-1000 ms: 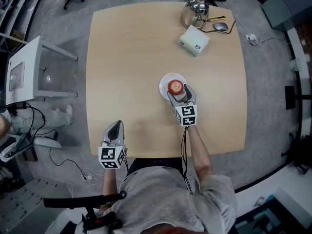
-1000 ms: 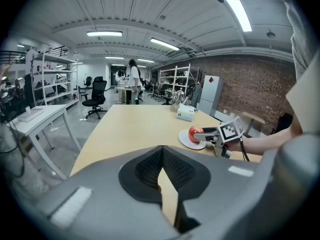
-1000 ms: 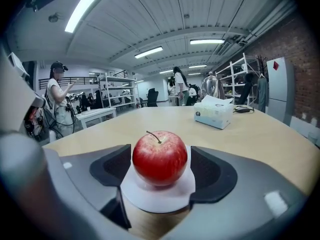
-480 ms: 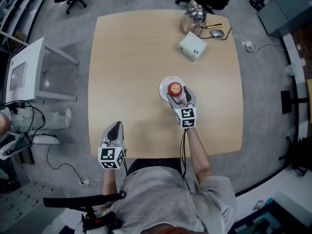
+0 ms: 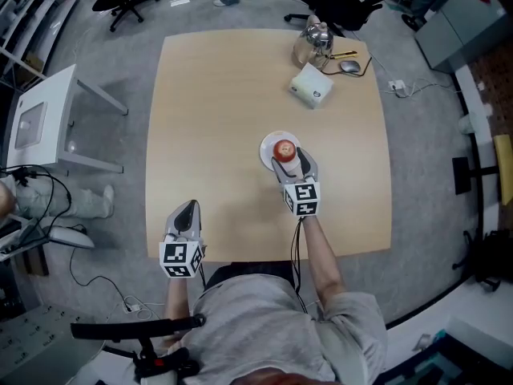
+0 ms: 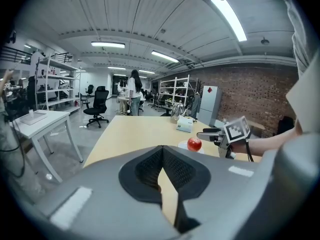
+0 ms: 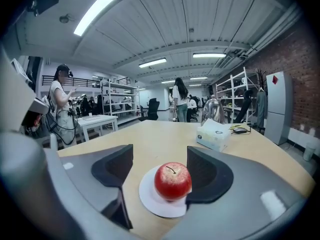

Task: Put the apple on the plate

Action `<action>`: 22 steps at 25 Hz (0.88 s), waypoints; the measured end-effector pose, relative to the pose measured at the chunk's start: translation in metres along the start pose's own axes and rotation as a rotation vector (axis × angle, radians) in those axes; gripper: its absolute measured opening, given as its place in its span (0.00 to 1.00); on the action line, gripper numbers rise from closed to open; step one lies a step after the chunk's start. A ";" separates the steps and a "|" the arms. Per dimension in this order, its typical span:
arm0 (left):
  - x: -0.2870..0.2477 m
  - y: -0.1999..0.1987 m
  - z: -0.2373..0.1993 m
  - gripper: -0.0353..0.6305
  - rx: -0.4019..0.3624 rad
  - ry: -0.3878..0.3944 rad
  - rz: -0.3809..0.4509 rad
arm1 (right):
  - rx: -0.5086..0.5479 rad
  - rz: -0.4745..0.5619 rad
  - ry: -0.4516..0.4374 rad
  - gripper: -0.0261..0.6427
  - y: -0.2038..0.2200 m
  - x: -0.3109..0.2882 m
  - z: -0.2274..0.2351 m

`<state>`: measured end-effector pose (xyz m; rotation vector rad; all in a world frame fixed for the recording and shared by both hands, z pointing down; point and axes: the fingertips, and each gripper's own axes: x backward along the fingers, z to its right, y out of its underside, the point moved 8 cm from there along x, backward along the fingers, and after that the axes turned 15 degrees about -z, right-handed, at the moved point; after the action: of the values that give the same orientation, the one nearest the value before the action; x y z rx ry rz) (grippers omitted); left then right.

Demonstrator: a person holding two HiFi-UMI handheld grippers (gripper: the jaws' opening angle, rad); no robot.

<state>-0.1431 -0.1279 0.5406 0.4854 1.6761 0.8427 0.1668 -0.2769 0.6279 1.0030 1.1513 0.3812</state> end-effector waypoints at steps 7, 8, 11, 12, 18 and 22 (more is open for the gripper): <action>0.008 -0.003 -0.003 0.08 -0.009 0.002 0.040 | 0.011 0.018 -0.012 0.51 -0.009 0.015 -0.017; 0.011 -0.004 -0.005 0.08 -0.009 0.002 0.047 | 0.013 0.020 -0.015 0.49 -0.011 0.018 -0.021; 0.018 -0.005 -0.007 0.08 -0.010 0.004 0.063 | 0.014 0.027 -0.029 0.46 -0.015 0.027 -0.030; 0.020 -0.004 -0.008 0.08 -0.009 0.004 0.067 | 0.015 0.029 -0.032 0.45 -0.016 0.030 -0.033; 0.031 -0.002 -0.011 0.08 -0.011 0.015 0.090 | 0.017 0.048 -0.033 0.40 -0.019 0.049 -0.051; 0.040 -0.001 -0.014 0.08 -0.025 0.023 0.104 | 0.013 0.068 -0.027 0.36 -0.020 0.064 -0.064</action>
<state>-0.1667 -0.1049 0.5148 0.5508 1.6708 0.9471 0.1317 -0.2127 0.5713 1.0578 1.0981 0.4136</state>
